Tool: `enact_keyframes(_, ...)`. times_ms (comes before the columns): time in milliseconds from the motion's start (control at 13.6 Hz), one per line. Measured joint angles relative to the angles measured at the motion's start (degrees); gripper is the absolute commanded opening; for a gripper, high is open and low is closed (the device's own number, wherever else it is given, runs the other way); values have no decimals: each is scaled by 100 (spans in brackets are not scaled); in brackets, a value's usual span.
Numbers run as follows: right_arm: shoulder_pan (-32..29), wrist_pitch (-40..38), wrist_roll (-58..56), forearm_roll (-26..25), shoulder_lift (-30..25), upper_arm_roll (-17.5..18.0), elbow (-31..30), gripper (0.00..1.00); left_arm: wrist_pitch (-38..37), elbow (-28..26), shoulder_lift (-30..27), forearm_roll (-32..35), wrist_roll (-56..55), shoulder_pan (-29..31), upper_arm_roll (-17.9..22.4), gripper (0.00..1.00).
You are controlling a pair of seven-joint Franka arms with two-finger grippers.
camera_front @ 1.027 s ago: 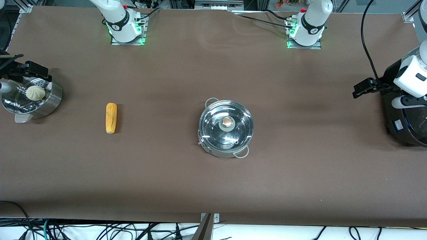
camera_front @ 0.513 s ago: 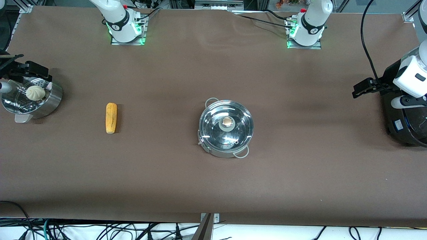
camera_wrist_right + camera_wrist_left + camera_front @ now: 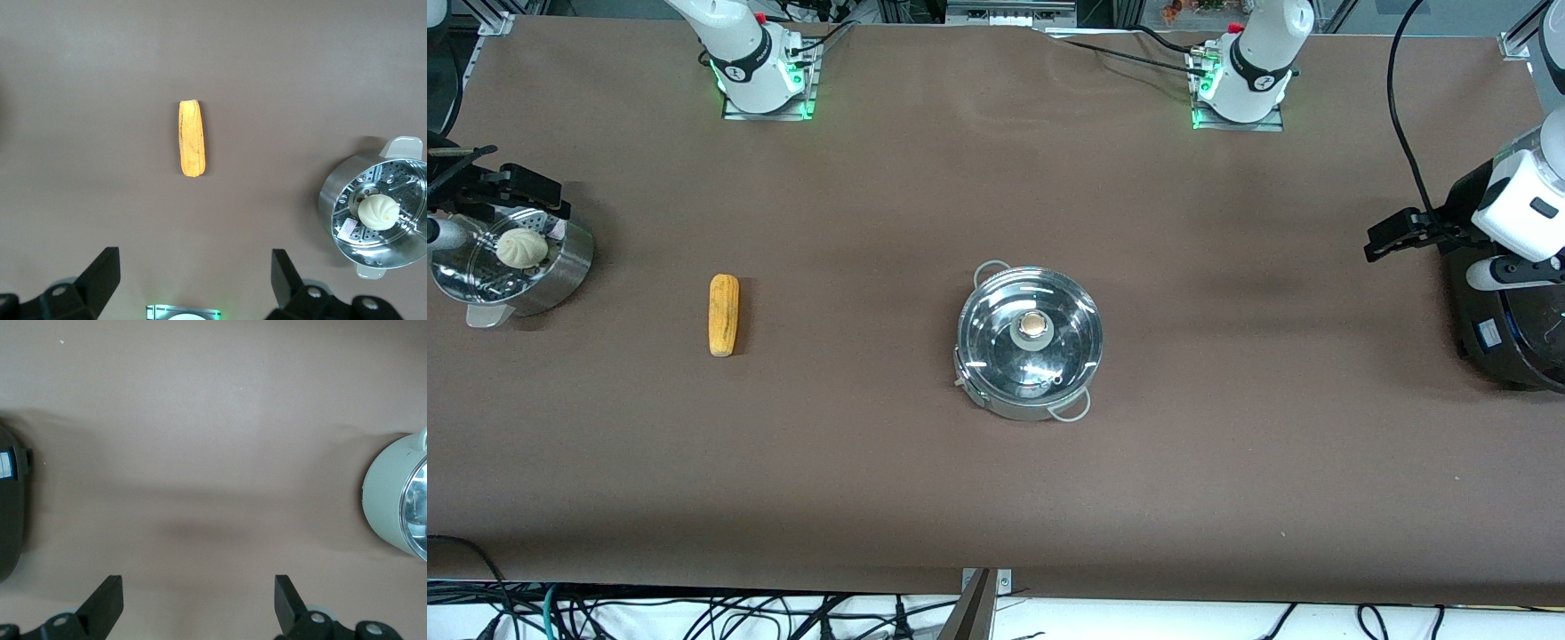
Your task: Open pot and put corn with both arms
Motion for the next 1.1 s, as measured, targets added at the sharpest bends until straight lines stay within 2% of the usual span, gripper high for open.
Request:
enact_keyframes(440, 7, -184, 0, 0, 120, 2, -64, 100, -29, 115, -46, 0, 0, 2, 7, 100)
enact_keyframes(660, 15, -175, 3, 0, 427, 2, -143, 100, -294, 138, -57, 0, 0, -13, -14, 100)
enact_keyframes(807, 14, -51, 4, 0, 814, 1, -250, 100, -308, 162, -62, -270, -5, -15, -7, 100)
enact_keyframes(953, 17, 618, 5, 0, 1185, 2, -637, 100, -325, 158, -7, -514, -253, -133, -30, 100)
enact_keyframes(1100, 24, 1815, 15, 1, 1348, 3, -1433, 100, -290, 195, 190, -568, -962, -590, -90, 100)
